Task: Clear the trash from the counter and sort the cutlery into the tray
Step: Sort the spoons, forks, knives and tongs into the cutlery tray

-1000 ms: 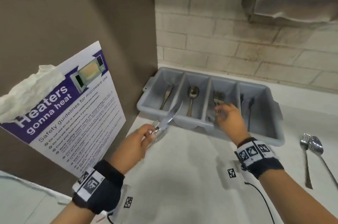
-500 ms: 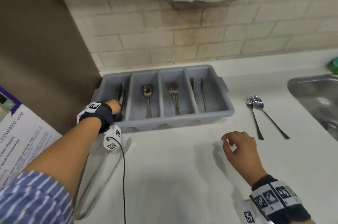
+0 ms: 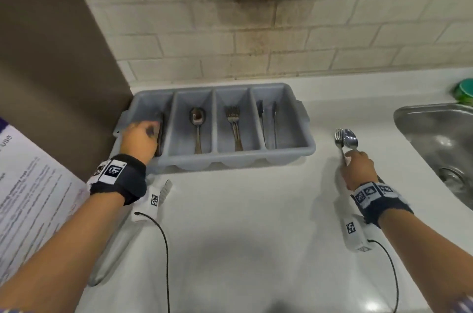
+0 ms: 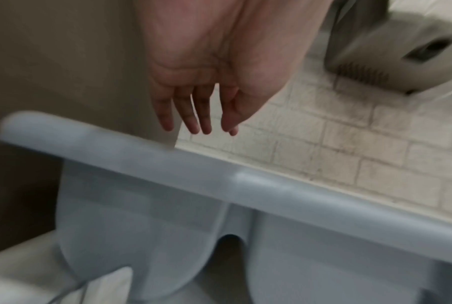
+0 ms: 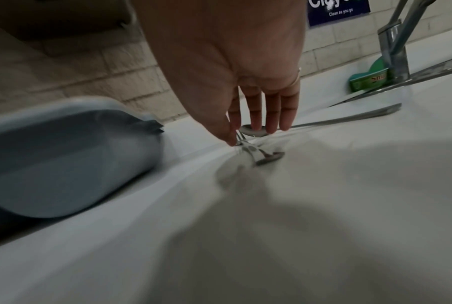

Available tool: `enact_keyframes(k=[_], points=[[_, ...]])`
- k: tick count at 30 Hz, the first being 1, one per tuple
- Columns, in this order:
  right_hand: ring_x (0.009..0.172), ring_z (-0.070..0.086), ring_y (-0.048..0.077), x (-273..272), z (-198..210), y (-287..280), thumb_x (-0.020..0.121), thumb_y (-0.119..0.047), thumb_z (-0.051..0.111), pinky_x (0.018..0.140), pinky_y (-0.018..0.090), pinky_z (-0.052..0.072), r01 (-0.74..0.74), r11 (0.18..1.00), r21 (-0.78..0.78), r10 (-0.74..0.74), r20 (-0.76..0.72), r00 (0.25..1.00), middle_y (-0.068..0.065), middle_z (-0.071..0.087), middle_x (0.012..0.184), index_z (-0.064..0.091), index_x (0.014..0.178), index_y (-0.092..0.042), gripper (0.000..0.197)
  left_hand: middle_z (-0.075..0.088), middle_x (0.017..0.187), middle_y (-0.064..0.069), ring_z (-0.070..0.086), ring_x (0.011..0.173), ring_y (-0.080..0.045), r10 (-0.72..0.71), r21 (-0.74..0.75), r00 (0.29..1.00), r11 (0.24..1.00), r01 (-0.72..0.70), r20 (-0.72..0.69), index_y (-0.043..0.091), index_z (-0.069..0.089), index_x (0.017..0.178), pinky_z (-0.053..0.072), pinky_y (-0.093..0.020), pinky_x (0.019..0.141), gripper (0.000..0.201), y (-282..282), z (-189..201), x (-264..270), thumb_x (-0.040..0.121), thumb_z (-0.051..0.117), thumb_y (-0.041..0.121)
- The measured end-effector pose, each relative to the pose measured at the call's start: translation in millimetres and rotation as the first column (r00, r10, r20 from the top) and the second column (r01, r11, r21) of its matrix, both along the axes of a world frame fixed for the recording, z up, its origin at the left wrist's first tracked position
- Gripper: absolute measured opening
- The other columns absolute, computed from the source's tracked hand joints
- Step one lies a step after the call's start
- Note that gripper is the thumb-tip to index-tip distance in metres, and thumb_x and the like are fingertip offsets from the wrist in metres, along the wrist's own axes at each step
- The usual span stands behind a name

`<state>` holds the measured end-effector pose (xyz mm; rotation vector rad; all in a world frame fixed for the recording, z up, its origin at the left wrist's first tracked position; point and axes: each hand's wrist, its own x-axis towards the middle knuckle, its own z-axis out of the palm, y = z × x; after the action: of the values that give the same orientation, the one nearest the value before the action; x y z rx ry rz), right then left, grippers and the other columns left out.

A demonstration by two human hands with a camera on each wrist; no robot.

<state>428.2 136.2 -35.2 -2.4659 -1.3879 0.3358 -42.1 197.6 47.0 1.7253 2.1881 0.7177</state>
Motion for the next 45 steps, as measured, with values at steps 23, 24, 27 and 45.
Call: enact_keyframes(k=[23,24,27,45], points=[[0.101,0.059,0.042,-76,90,16,0.086,0.0,0.05,0.091,0.041,0.044,-0.05,0.934,0.353,0.167,-0.31,0.936,0.03,0.063,0.112,0.056,0.119,0.003,0.034,0.061,0.116,-0.017,0.057,0.109,-0.034,0.189,-0.349,0.973,0.91,-0.225,-0.135,0.007,0.051,0.126,0.047,-0.042,0.098,0.047,-192,-86,-48,0.081,0.066,0.012],[0.102,0.059,0.041,-94,98,21,0.087,0.0,0.051,0.09,0.039,0.044,-0.118,0.923,0.366,0.242,-0.315,0.918,0.029,0.063,0.112,0.057,0.119,0.003,0.033,0.061,0.118,-0.017,0.057,0.11,-0.033,0.19,-0.353,0.974,0.909,-0.223,-0.127,0.007,0.05,0.127,0.047,-0.042,0.1,0.049,-193,-87,-49,0.081,0.066,0.013],[0.108,0.058,0.039,-150,105,48,0.088,0.002,0.051,0.083,0.031,0.042,-0.309,0.896,0.32,0.41,-0.326,0.852,0.027,0.062,0.116,0.056,0.121,0.005,0.033,0.061,0.117,-0.018,0.057,0.109,-0.034,0.209,-0.342,0.977,0.915,-0.214,-0.053,0.007,0.052,0.127,0.048,-0.044,0.099,0.05,-195,-86,-52,0.08,0.068,0.012],[0.102,0.06,0.037,-231,52,78,0.081,0.001,0.05,0.092,0.035,0.047,-0.563,0.796,0.221,0.593,-0.101,0.798,0.021,0.065,0.112,0.067,0.105,-0.001,0.03,0.059,0.097,0.019,0.06,0.094,-0.011,-0.047,-0.135,0.916,0.985,0.109,0.399,0.054,0.052,0.095,0.059,-0.03,0.069,0.047,-202,12,-9,0.075,0.076,0.02]])
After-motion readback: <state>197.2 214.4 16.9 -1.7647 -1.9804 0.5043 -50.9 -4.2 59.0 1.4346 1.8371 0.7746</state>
